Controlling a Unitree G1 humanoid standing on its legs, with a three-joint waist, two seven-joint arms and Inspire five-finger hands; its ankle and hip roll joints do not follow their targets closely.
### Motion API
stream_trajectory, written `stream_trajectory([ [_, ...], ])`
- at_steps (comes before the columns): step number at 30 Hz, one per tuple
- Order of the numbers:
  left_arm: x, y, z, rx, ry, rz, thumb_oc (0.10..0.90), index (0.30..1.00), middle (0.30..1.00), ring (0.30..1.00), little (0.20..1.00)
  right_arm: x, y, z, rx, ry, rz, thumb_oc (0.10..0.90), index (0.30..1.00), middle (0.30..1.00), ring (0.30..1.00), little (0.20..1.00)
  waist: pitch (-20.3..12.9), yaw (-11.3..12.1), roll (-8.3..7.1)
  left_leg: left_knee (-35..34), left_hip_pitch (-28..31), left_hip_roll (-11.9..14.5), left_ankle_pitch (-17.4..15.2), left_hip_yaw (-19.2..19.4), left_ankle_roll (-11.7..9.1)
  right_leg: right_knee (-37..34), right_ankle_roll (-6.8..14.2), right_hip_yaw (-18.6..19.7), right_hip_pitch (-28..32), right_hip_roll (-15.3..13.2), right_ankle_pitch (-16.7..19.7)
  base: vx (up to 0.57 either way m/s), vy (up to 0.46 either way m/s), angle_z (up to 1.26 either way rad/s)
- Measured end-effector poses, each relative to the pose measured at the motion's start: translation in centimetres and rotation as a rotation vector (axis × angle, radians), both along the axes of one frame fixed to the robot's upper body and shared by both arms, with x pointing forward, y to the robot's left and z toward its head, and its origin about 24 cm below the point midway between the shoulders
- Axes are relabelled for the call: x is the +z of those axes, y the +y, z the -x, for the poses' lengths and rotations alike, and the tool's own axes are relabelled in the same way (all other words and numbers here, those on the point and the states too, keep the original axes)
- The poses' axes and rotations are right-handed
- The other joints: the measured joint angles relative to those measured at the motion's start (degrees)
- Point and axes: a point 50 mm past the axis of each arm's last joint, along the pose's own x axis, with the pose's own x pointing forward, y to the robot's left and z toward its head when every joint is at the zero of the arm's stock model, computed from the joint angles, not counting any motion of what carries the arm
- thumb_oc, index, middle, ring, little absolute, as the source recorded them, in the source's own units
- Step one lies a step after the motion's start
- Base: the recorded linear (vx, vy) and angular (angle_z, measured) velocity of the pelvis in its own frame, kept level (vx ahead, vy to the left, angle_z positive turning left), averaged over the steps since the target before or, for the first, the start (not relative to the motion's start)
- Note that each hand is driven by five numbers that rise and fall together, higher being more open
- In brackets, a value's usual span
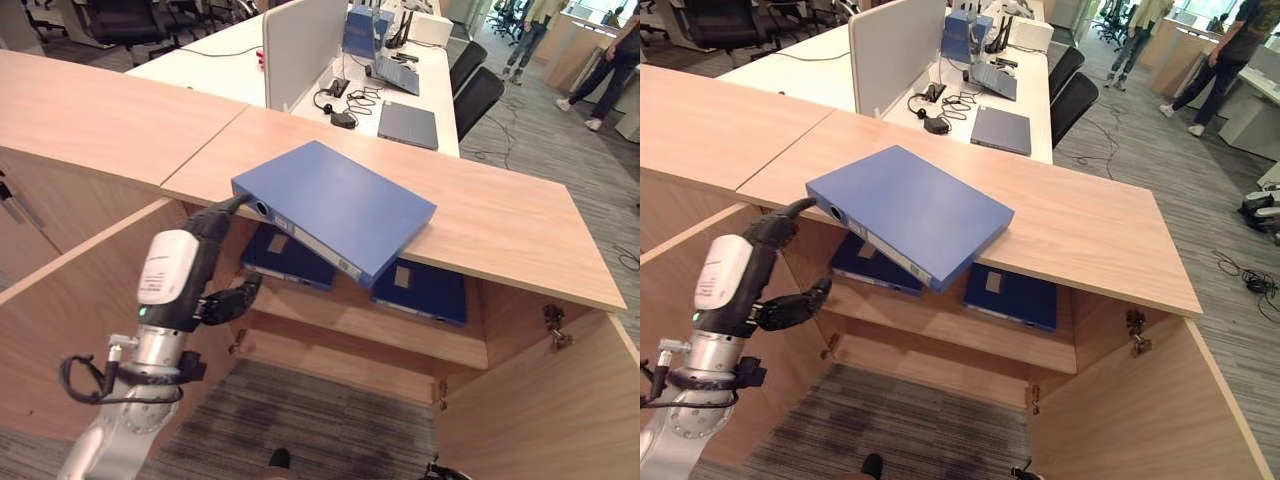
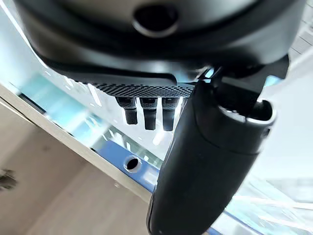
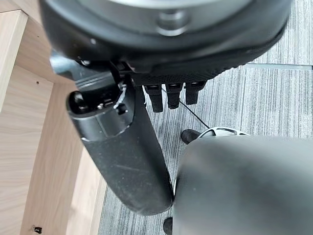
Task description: Put the empty folder in the office cabinet
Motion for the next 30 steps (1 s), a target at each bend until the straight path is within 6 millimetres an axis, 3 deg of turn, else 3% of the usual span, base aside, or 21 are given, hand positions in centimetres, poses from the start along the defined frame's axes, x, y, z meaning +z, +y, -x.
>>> stream_trajectory([
  [7, 0.3, -0.2, -0.1, -0.072, 0.026, -0.16, 0.8, 0.9, 0.9, 0.9, 0.9, 0.0, 0.0, -0.2, 0.011, -0.007, 0.003, 0.8, 0.9, 0.9, 0.9, 0.9, -0.05, -0.58, 0.17, 0.0, 0.03, -0.05, 0.04, 0.55, -0.27, 0.0, 0.04, 0.5, -0.26, -0.07, 0.1, 0.01, 0.007, -0.03],
  [12, 1.1, -1.5, -1.0, -0.144, -0.018, -0.252, 0.8, 0.9, 0.9, 0.9, 0.9, 0.1, 0.0, -0.6, 0.066, -0.015, 0.016, 0.8, 0.9, 0.9, 0.9, 0.9, -0.14, -0.58, 0.35, 0.01, 0.07, -0.05, 0.15, 0.59, -0.4, 0.01, 0.02, 0.56, -0.26, 0.0, 0.12, 0.0, 0.0, 0.0],
  [30, 3.1, -4.2, -2.2, -0.243, -0.244, -0.37, 0.8, 0.9, 0.9, 0.9, 0.9, 0.2, -0.4, -0.8, 0.091, -0.016, 0.05, 0.8, 0.9, 0.9, 0.9, 0.9, -1.78, -2.19, 1.16, 0.0, 0.75, -0.01, -0.13, 1.67, -0.43, 0.01, -0.13, 1.87, -0.27, 0.08, 0.26, 0.0, 0.002, -0.03],
])
